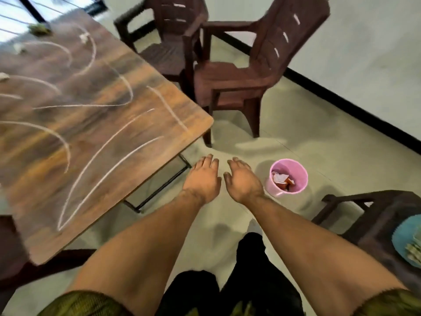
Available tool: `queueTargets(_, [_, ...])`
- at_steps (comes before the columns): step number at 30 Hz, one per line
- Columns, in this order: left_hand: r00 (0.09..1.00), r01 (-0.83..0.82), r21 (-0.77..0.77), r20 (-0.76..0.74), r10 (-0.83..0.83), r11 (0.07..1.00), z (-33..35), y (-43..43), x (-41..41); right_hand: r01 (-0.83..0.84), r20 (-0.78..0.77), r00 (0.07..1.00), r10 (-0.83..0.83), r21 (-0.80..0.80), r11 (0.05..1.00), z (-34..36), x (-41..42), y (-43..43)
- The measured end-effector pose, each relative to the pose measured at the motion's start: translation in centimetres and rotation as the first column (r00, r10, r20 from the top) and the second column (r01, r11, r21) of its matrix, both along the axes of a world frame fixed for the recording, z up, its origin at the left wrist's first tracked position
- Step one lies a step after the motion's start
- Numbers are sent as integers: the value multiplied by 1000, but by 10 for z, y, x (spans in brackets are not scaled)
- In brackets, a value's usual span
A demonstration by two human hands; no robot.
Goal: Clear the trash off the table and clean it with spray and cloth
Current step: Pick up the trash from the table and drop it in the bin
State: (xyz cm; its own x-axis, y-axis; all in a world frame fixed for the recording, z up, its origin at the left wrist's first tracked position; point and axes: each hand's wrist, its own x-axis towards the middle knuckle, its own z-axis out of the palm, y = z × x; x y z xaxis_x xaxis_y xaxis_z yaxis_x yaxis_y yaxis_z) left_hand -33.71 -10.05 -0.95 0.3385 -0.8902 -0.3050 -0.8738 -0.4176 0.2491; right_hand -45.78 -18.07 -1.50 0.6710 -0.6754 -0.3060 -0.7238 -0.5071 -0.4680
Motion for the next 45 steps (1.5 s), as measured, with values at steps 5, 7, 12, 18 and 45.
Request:
queueTargets(5, [984, -163, -52, 58, 166, 985, 35, 131, 48, -160, 21, 986, 168, -212, 964, 39, 63, 99])
queueTargets(7, [966, -242, -39, 83, 244, 970, 46, 181, 68, -236, 24, 968, 251, -270, 933, 45, 91, 136])
queueTargets(12, [893, -440, -48, 78, 443, 897, 57, 281, 118, -427, -66, 901, 428, -294, 855, 58, 157, 219])
queueTargets(18, [815, -571, -27, 98, 571, 821, 59, 358, 181, -573, -97, 817, 568, -239, 784, 49, 238, 284])
queueTargets(45, [995, -77, 200, 79, 62, 977, 13, 358, 529, -561, -235, 804, 546, 4, 828, -9, 504, 328])
